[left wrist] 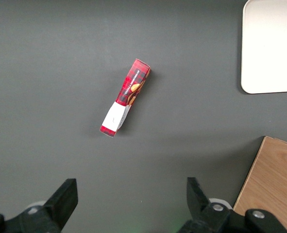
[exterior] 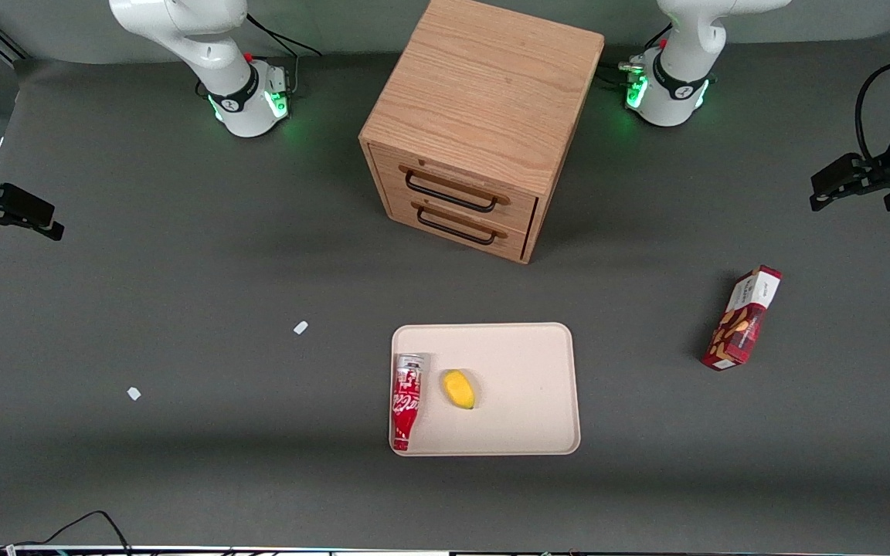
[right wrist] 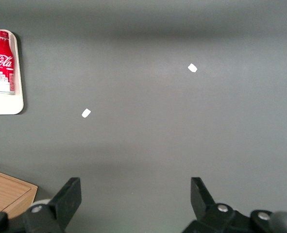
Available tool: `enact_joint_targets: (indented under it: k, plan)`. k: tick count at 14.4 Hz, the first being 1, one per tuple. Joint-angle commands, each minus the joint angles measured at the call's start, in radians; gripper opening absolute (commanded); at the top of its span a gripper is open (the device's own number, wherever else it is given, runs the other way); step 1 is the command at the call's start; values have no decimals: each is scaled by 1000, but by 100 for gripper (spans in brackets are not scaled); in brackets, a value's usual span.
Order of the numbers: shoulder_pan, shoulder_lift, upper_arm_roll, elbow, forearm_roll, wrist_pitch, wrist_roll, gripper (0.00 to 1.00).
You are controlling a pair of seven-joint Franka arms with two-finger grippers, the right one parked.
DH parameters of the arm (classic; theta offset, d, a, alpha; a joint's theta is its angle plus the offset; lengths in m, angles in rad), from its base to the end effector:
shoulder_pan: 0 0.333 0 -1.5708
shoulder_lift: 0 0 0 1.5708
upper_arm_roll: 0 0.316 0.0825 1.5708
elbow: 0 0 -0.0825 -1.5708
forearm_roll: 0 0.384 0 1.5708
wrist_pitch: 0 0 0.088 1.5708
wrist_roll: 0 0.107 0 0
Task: Place red cookie box on tray
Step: 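Move the open left gripper down toward the red plaid cookie box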
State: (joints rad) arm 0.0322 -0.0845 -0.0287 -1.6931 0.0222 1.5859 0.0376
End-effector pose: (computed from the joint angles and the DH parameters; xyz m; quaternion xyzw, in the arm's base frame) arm 0.5279 0.0036 0.6138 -0.9997 0.0173 0.0116 0.0121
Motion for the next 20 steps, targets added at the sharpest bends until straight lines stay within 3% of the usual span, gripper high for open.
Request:
enact_joint_targets:
  k: [1,10,15,20]
  plan:
    - [9,-17,-19,1,9,-20,-16,100]
    - [11,15,-19,-11,7,-9,19,100]
    - [11,92,-11,-17,48,15,151,100]
    - [29,127,-7,-170,74,245,269,100]
